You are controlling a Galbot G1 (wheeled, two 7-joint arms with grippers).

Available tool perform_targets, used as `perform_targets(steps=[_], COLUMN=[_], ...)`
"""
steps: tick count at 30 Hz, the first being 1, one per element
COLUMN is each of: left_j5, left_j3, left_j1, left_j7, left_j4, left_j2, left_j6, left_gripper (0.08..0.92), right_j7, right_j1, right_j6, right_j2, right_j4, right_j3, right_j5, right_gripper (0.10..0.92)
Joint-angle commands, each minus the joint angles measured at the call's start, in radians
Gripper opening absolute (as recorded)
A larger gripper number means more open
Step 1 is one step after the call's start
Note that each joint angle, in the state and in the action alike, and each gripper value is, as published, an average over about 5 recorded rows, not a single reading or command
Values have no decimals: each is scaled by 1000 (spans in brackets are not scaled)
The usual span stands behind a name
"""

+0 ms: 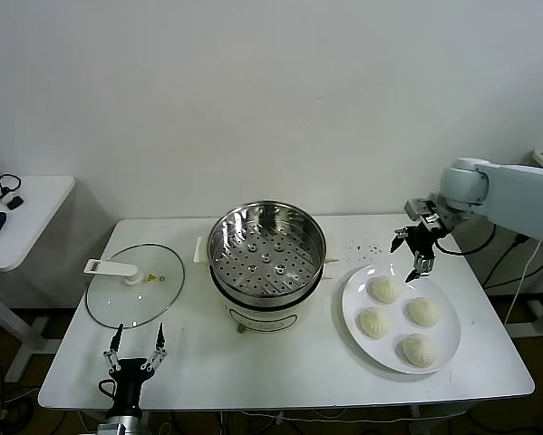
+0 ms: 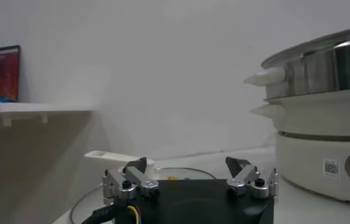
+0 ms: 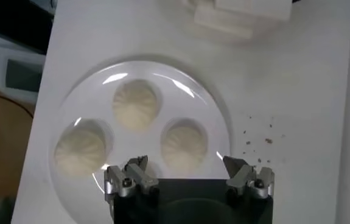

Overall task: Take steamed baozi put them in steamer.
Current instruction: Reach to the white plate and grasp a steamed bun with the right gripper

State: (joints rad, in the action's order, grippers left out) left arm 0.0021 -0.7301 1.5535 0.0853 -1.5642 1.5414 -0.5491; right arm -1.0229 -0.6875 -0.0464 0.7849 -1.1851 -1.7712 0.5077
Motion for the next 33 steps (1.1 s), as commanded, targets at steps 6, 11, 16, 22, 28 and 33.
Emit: perform_targets(steps=[6, 11, 16, 22, 28, 33], left_j5=[0, 0, 0, -1, -3, -4], left_j3=[-4, -5, -6, -8, -9, -10], left_j1=[-4, -6, -7, -8, -11, -13], left_j7=[0, 0, 0, 0, 0, 0], left_j4=[13, 17, 21, 26, 29, 30], left_j2=[1, 1, 2, 2, 1, 1], left_j6=[-3, -4, -6, -7, -7, -6], left_gripper=[823, 823, 823, 823, 823, 823], right_j7=[6, 17, 21, 26, 27, 26], right_j1=[154, 201, 234, 259, 270, 272], right_j6=[6, 8, 13, 13, 9, 8], right_j2=[41, 50, 68, 85, 93, 96], right_j4=[71, 115, 161, 196, 199, 198], right_j3=[60, 108, 142, 167, 173, 168], right_j5=[-63, -87, -110, -128, -129, -131], right_gripper=[823, 823, 823, 823, 823, 823])
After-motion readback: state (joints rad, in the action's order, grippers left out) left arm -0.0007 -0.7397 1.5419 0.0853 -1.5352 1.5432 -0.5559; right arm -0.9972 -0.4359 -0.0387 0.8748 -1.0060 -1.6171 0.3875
